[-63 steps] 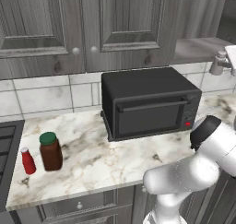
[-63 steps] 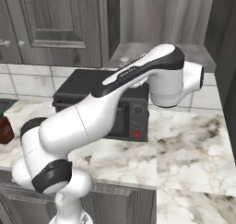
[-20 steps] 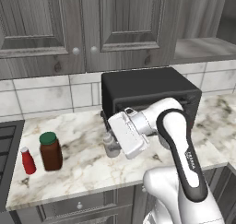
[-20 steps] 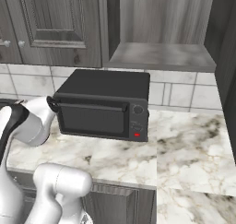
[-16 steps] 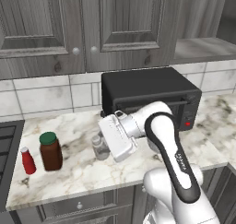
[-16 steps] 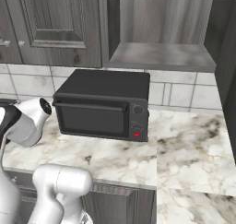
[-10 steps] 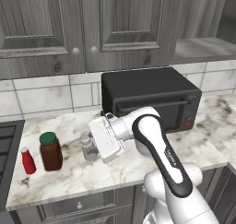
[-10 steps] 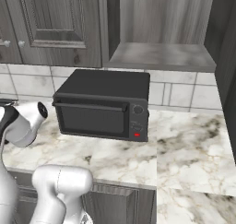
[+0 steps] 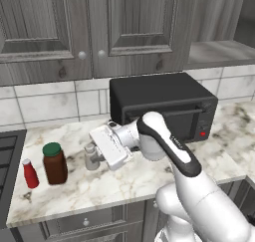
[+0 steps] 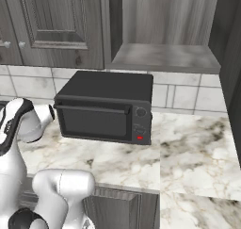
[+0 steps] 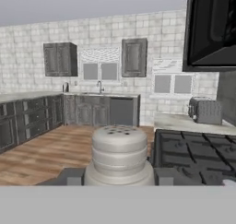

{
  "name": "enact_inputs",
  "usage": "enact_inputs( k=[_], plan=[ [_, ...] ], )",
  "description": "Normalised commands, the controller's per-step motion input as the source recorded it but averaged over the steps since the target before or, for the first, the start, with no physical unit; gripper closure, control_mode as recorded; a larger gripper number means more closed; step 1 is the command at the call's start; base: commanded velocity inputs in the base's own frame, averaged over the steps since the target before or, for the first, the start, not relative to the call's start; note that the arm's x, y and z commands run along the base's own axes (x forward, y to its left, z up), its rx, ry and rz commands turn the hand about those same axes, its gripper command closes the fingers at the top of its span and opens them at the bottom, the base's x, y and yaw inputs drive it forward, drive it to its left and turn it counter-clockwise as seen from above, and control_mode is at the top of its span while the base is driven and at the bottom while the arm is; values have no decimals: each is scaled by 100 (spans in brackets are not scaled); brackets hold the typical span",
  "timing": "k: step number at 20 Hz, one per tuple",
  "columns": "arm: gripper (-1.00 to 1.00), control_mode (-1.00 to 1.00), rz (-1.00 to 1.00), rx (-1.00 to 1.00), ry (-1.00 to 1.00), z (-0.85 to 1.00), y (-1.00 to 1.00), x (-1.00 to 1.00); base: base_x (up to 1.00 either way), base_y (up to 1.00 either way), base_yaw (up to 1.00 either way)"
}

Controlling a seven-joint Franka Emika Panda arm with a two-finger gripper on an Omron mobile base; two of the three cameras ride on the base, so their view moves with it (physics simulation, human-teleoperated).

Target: Collect the paprika, ketchup, and shaker from the cabinet and place them next to the stove.

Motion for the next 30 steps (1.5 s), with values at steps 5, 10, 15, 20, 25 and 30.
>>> enact_inputs(
  k=[5,10,15,20,25,30],
  plan=[
    [100,-100,12,0,2,3,1,6,0,0,0],
    [100,-100,0,1,-6,0,0,-67,0,0,0],
    [100,-100,-4,5,-4,0,0,-77,0,0,0],
    [100,-100,-12,10,0,-5,0,-64,0,0,0],
    [100,-100,-29,12,1,-4,13,-36,0,0,0],
    [100,-100,-43,10,2,0,21,-40,0,0,0]
  ],
)
